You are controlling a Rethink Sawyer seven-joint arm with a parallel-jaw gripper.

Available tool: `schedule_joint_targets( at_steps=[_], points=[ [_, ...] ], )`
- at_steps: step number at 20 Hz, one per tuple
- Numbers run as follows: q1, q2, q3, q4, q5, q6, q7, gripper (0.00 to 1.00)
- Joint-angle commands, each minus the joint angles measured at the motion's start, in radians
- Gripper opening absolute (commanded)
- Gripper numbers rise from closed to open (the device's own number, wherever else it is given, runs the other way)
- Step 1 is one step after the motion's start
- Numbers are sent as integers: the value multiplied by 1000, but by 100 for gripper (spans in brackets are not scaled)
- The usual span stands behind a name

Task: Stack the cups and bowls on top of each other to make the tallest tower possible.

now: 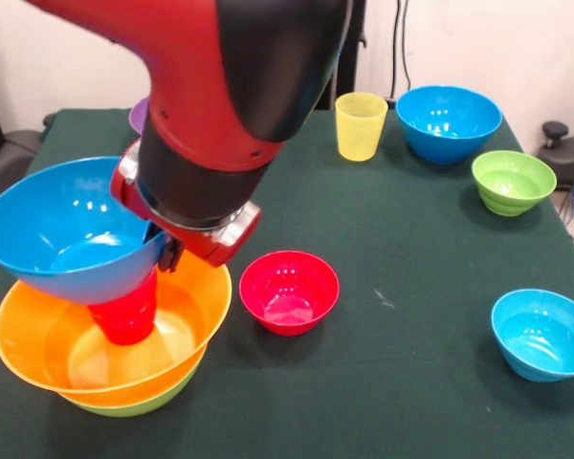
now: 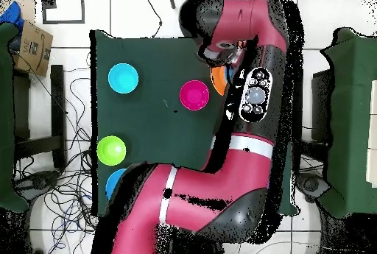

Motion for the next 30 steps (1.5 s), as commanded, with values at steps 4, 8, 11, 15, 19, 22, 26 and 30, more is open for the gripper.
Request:
schedule_joint_targets(
  at_steps=[4, 8, 11, 15, 19, 22, 26, 30],
  points=[
    [-33, -11, 27, 177, 8, -132, 92, 0],
    [-31, -23, 12, 195, 7, -126, 82, 0],
    [-32, -27, 7, 211, 10, -133, 80, 0],
    [-29, -43, 0, 242, 15, -141, 78, 0],
    [-25, -58, -5, 266, 18, -147, 78, 0],
    [-22, -67, -7, 279, 19, -151, 78, 0],
    [-20, -81, -11, 285, 21, -136, 71, 0],
    [-13, -90, -14, 280, 27, -111, 72, 0]
  ],
)
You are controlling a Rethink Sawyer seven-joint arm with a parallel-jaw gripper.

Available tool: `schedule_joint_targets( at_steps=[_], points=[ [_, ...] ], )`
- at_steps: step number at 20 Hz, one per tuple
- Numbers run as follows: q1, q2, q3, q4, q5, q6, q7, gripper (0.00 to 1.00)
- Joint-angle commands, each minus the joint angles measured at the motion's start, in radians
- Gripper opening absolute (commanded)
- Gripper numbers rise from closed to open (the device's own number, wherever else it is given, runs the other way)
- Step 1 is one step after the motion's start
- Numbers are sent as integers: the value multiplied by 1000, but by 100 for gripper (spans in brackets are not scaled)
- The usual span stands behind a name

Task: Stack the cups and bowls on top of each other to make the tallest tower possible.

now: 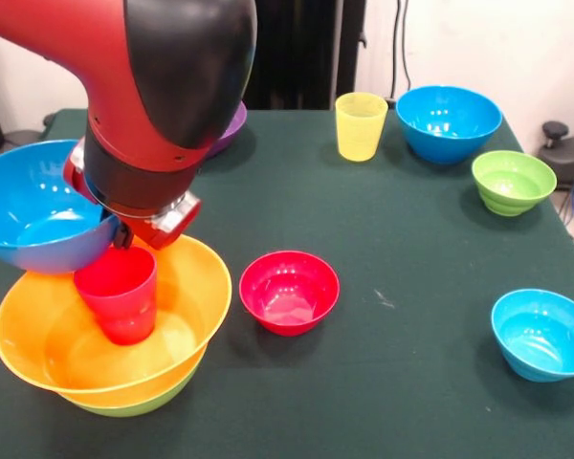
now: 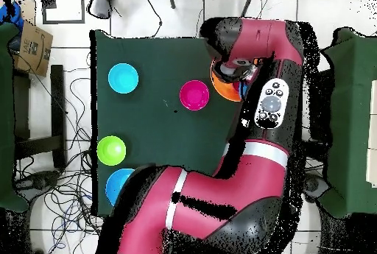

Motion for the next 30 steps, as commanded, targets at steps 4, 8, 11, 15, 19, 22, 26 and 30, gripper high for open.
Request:
schedule_joint_targets(
  at_steps=[4, 8, 11, 15, 19, 22, 26, 30],
  points=[
    [25, -41, 41, 89, 23, -11, 73, 0],
    [32, -39, 32, 70, 28, 10, 72, 0],
    [39, -37, 31, 66, 32, 8, 80, 0],
    [46, -27, 27, 49, 39, 18, 90, 0],
    [53, -28, 26, 47, 46, 31, 95, 0],
    [60, -28, 27, 54, 52, 24, 108, 0],
    [66, -26, 28, 59, 60, 19, 117, 0],
    [70, -22, 27, 58, 66, 15, 121, 0]
  ],
)
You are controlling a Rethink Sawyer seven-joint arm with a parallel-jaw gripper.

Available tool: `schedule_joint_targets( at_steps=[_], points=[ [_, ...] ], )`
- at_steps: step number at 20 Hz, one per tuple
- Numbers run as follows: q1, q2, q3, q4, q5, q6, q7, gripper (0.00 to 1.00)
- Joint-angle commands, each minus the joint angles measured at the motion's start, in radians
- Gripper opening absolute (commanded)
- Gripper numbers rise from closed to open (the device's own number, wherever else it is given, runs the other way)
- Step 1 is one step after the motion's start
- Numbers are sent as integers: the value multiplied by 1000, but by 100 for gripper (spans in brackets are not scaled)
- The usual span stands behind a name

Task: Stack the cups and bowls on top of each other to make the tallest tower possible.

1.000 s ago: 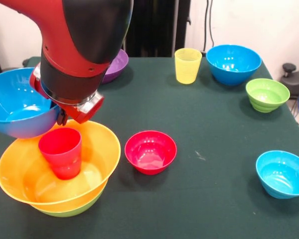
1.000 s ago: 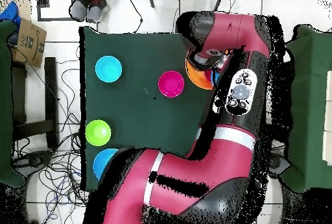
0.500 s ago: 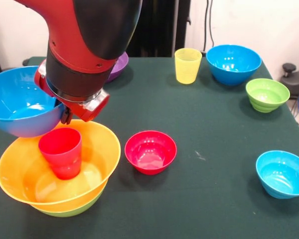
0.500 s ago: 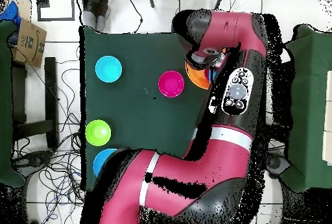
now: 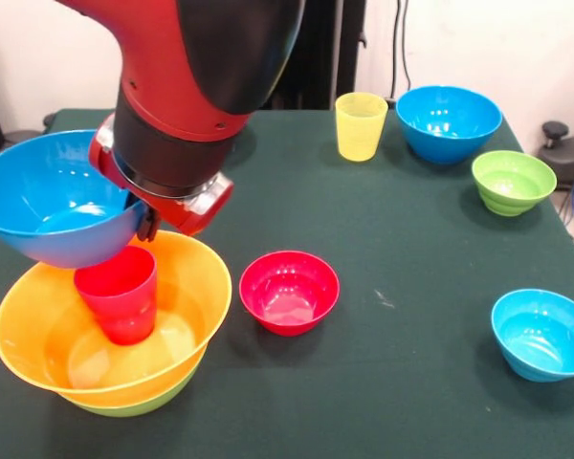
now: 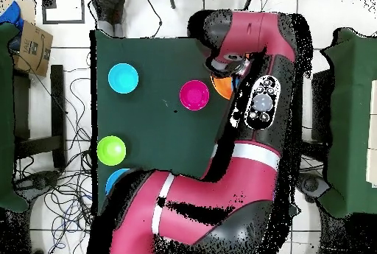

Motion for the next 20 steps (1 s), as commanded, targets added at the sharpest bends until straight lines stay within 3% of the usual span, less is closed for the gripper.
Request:
schedule_joint_targets(
  at_steps=[1, 20],
  points=[
    [28, 6, 51, 58, 24, 13, 121, 0],
    [7, 43, 61, 113, 39, -120, 112, 0]
  ],
)
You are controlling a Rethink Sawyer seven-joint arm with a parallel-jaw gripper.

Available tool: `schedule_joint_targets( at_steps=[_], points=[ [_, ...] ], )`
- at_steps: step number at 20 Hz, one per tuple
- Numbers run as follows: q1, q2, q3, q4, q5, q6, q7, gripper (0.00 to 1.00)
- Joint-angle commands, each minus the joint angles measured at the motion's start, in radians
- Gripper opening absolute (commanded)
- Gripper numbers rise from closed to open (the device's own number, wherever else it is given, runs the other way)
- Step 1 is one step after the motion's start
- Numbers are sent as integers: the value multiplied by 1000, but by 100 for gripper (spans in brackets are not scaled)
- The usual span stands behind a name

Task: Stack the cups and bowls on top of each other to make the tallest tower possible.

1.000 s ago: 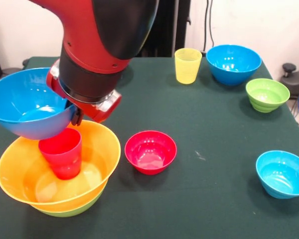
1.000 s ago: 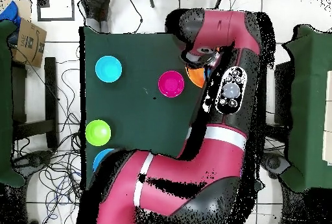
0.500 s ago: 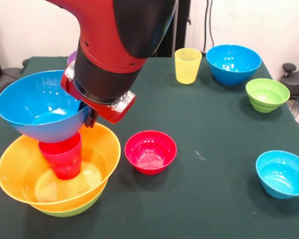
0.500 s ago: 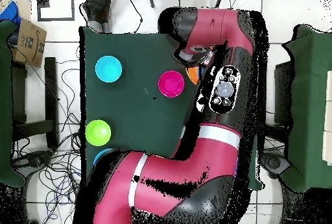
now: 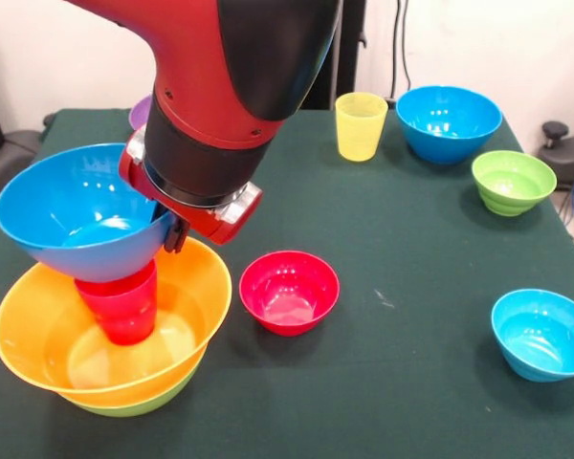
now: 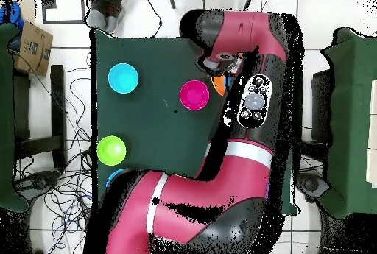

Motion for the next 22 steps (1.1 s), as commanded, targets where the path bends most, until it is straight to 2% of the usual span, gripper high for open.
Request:
schedule_joint_targets(
  at_steps=[1, 6, 22],
  points=[
    [-12, 35, 63, 111, 7, -99, 112, 0],
    [-16, 42, 69, 131, 11, -145, 116, 0],
    [-10, 42, 52, 143, 19, -137, 110, 0]
  ],
)
